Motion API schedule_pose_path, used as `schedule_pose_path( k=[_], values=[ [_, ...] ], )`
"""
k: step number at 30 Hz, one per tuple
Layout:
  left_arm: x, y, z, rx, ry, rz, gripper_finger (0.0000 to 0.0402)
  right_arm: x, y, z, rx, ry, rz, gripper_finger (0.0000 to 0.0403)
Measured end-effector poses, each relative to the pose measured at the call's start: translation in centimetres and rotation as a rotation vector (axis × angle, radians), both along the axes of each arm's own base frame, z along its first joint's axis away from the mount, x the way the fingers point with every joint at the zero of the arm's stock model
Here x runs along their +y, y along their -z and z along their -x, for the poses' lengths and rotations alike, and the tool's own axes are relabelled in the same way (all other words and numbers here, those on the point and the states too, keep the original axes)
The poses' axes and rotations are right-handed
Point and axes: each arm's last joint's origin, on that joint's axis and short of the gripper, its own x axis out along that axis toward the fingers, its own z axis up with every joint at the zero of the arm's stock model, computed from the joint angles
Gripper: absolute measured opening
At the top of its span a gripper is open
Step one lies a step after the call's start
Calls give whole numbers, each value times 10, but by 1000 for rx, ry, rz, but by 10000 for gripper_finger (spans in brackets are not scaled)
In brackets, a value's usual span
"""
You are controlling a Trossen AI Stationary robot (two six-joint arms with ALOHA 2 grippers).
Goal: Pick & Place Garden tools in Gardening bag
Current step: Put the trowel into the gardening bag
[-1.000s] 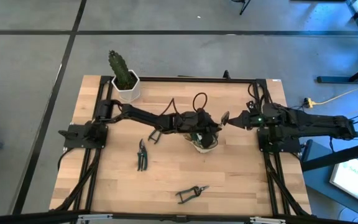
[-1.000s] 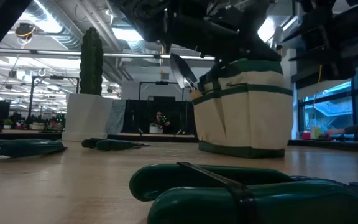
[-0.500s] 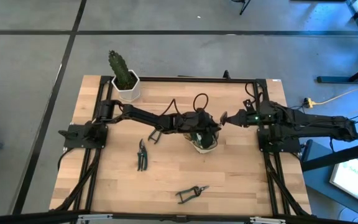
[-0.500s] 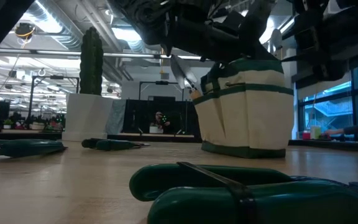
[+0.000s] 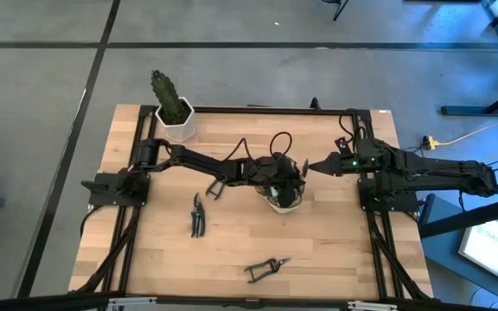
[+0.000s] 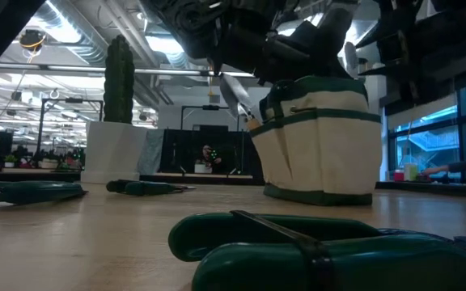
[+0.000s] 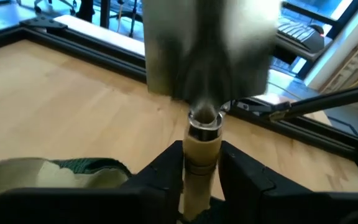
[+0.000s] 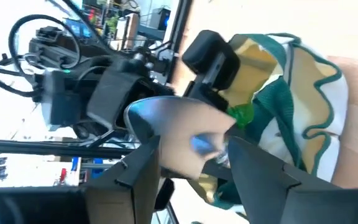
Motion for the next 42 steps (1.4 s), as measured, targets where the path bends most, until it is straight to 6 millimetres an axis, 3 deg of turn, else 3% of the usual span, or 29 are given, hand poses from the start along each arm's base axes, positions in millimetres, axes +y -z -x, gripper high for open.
schedule_pose_path(
  k=[4, 9, 16, 20, 25, 42],
  values=[
    [0, 0, 0, -2, -1, 3, 111, 0, 0, 0, -1, -3, 6, 190],
    [0, -2, 1, 0, -7, 21, 82, 0, 0, 0, -1, -5, 10, 190],
    [3, -21, 10, 45, 0, -31, 75, 0, 0, 0, -3, -8, 21, 190],
    [6, -16, 13, 101, -20, -34, 89, 0, 0, 0, -4, -9, 25, 190],
    [3, -17, 12, 92, 2, -36, 63, 0, -1, 0, -5, -9, 25, 190],
    [4, -21, 11, 48, 4, -23, 62, 0, 0, 0, -3, -12, 36, 190]
  ],
)
